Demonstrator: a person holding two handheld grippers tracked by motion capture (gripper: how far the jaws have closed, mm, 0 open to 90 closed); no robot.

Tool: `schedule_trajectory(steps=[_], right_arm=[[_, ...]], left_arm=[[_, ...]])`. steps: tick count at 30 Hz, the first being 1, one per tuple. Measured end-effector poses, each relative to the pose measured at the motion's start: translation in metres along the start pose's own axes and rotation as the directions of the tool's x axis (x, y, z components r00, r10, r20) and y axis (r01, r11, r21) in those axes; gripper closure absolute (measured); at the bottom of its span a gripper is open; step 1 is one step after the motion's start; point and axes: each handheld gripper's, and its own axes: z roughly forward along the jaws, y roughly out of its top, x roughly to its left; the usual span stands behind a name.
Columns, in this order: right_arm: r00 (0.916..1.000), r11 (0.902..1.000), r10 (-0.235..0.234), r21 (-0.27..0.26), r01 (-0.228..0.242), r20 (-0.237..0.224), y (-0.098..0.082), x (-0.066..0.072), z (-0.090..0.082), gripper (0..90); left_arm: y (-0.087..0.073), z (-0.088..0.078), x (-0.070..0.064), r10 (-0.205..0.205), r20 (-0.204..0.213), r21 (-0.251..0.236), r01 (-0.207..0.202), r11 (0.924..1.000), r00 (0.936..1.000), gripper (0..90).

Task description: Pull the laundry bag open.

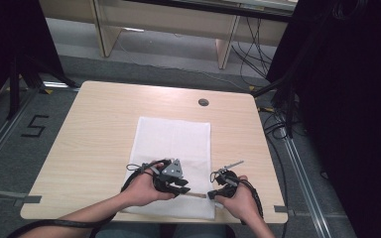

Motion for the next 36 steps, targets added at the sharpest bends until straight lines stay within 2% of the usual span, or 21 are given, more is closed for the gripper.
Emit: schedule_trajectory(steps=[3, 4, 6, 8, 9, 10, 12, 13, 14, 16, 17, 19, 20, 21, 22, 23, 25, 28, 30, 31, 36], right_arm=[[0.9997, 0.9997, 0.024, 0.008, -0.024, 0.003, 0.0, 0.0, 0.0, 90.0], [0.9999, 0.9999, 0.014, 0.004, -0.014, -0.002, 0.0, 0.0, 0.0, 90.0], [0.9996, 0.9995, 0.028, 0.014, -0.028, 0.005, 0.0, 0.001, -0.001, 90.0], [0.9999, 0.9999, -0.012, 0.007, 0.012, 0.002, 0.001, -0.002, 0.001, 90.0], [0.9999, 0.9999, -0.011, 0.01, 0.011, 0.002, 0.002, -0.001, 0.001, 90.0], [0.9999, 0.9999, -0.013, 0.01, 0.013, 0.002, 0.002, -0.001, 0.001, 90.0], [1.0, 0.9999, -0.008, 0.01, 0.008, 0.001, 0.002, -0.001, 0.0, 90.0], [1.0, 0.9999, -0.005, 0.011, 0.005, -0.002, 0.002, -0.002, 0.0, 90.0], [1.0, 0.9999, -0.003, 0.011, 0.003, -0.008, 0.001, -0.002, 0.0, 90.0], [1.0, 1.0, 0.003, 0.009, -0.003, -0.009, 0.001, -0.002, 0.0, 90.0], [0.9999, 1.0, 0.005, 0.007, -0.005, -0.011, 0.001, -0.003, 0.0, 90.0], [0.9998, 0.9999, 0.009, 0.006, -0.009, -0.018, 0.001, -0.003, 0.0, 90.0], [0.9998, 0.9999, 0.01, 0.007, -0.01, -0.017, 0.001, -0.003, 0.0, 90.0], [0.9998, 0.9998, 0.015, 0.012, -0.015, -0.015, 0.001, -0.002, 0.0, 90.0], [0.9998, 0.9999, 0.01, 0.008, -0.01, -0.018, 0.001, -0.003, 0.0, 90.0], [0.9998, 1.0, 0.007, 0.005, -0.007, -0.018, 0.001, -0.003, 0.0, 90.0], [0.9998, 1.0, 0.001, 0.006, -0.001, -0.019, 0.001, -0.004, 0.001, 90.0], [0.9998, 0.9998, 0.012, 0.015, -0.012, -0.017, 0.002, -0.003, 0.0, 90.0], [0.9997, 0.9999, 0.014, 0.009, -0.014, -0.018, 0.001, -0.003, 0.0, 90.0], [0.9997, 0.9999, 0.011, 0.008, -0.01, -0.023, 0.001, -0.004, 0.0, 90.0], [0.9994, 0.9999, 0.013, 0.009, -0.012, -0.032, 0.001, -0.005, 0.0, 90.0]], left_arm=[[0.003, 0.01, -0.003, 0.011, 0.026, 0.007, -0.011, 0.9999, 0.9996, 71.5], [0.003, 0.012, -0.004, 0.017, 0.028, 0.011, -0.017, 0.9998, 0.9995, 71.6], [0.004, 0.019, -0.006, 0.018, 0.034, 0.027, -0.019, 0.9994, 0.9993, 71.5], [0.006, 0.026, -0.007, 0.023, 0.047, 0.027, -0.024, 0.9993, 0.9986, 71.7], [0.006, 0.029, -0.008, 0.016, 0.045, 0.033, -0.018, 0.9993, 0.9988, 71.8], [0.007, 0.031, -0.008, 0.035, 0.045, 0.04, -0.036, 0.9985, 0.9984, 71.9], [0.008, 0.036, -0.009, 0.022, 0.051, 0.041, -0.025, 0.9989, 0.9984, 72.3], [0.01, 0.038, -0.009, 0.03, 0.058, 0.045, -0.033, 0.9984, 0.9979, 72.4], [0.011, 0.039, -0.009, 0.025, 0.063, 0.038, -0.027, 0.9989, 0.9977, 72.4], [0.012, 0.041, -0.007, 0.045, 0.068, 0.038, -0.047, 0.9982, 0.9967, 72.3], [0.012, 0.042, -0.008, 0.033, 0.069, 0.046, -0.036, 0.9983, 0.9971, 72.3], [0.012, 0.044, -0.007, 0.053, 0.074, 0.044, -0.056, 0.9974, 0.9959, 72.3], [0.012, 0.045, -0.008, 0.033, 0.074, 0.043, -0.037, 0.9984, 0.9967, 72.3], [0.011, 0.046, -0.008, 0.035, 0.076, 0.042, -0.039, 0.9984, 0.9965, 72.3], [0.011, 0.047, -0.009, 0.053, 0.077, 0.048, -0.057, 0.9972, 0.9956, 72.3], [0.01, 0.048, -0.01, 0.04, 0.077, 0.052, -0.044, 0.9977, 0.9963, 72.3], [0.011, 0.05, -0.01, 0.053, 0.076, 0.047, -0.056, 0.9973, 0.9957, 72.2], [0.013, 0.051, -0.01, 0.046, 0.078, 0.051, -0.05, 0.9974, 0.9959, 72.3], [0.014, 0.053, -0.011, 0.062, 0.081, 0.055, -0.067, 0.9963, 0.9947, 72.6], [0.014, 0.054, -0.011, 0.054, 0.082, 0.054, -0.059, 0.9968, 0.9951, 72.8], [0.012, 0.059, -0.01, 0.067, 0.083, 0.068, -0.073, 0.995, 0.9943, 73.4]])
